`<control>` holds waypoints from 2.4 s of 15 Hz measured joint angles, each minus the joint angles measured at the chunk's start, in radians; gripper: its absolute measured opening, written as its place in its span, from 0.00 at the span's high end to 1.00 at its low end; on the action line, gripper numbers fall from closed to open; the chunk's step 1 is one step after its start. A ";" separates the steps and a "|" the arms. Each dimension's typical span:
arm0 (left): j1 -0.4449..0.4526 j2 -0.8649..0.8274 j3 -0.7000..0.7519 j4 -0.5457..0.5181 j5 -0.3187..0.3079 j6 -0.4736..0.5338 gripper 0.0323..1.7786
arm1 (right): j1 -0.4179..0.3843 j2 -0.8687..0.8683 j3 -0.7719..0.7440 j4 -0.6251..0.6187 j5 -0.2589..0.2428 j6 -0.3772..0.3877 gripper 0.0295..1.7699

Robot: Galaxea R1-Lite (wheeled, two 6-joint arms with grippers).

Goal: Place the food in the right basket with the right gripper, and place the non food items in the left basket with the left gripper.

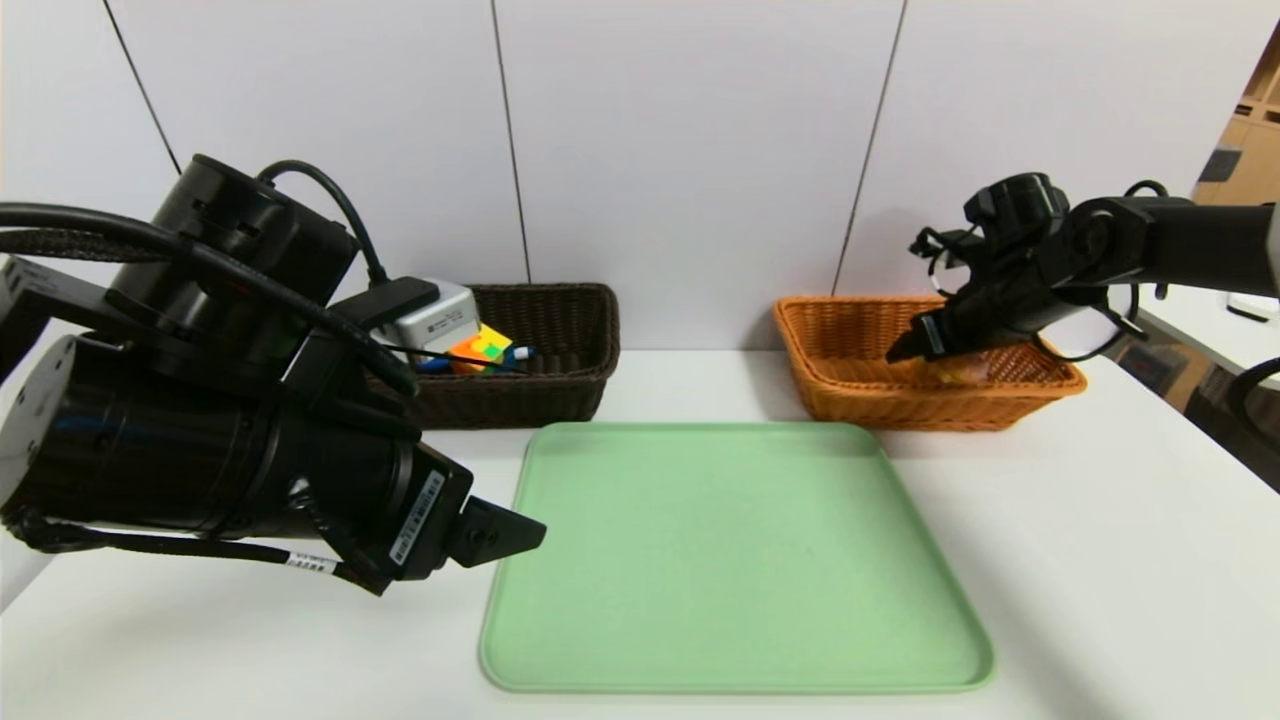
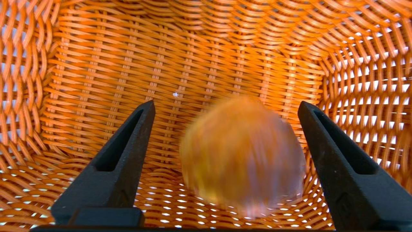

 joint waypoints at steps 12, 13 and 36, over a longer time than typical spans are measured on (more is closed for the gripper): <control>0.125 -0.124 -0.116 0.019 0.047 0.059 0.05 | 0.003 -0.391 0.038 0.256 0.098 0.087 0.05; 0.136 -0.143 -0.116 0.029 0.048 0.061 0.05 | 0.004 -0.441 0.079 0.269 0.102 0.091 0.05; 0.587 -0.836 0.552 -0.063 0.037 0.199 0.05 | -0.036 -1.551 0.954 0.276 0.107 0.093 0.04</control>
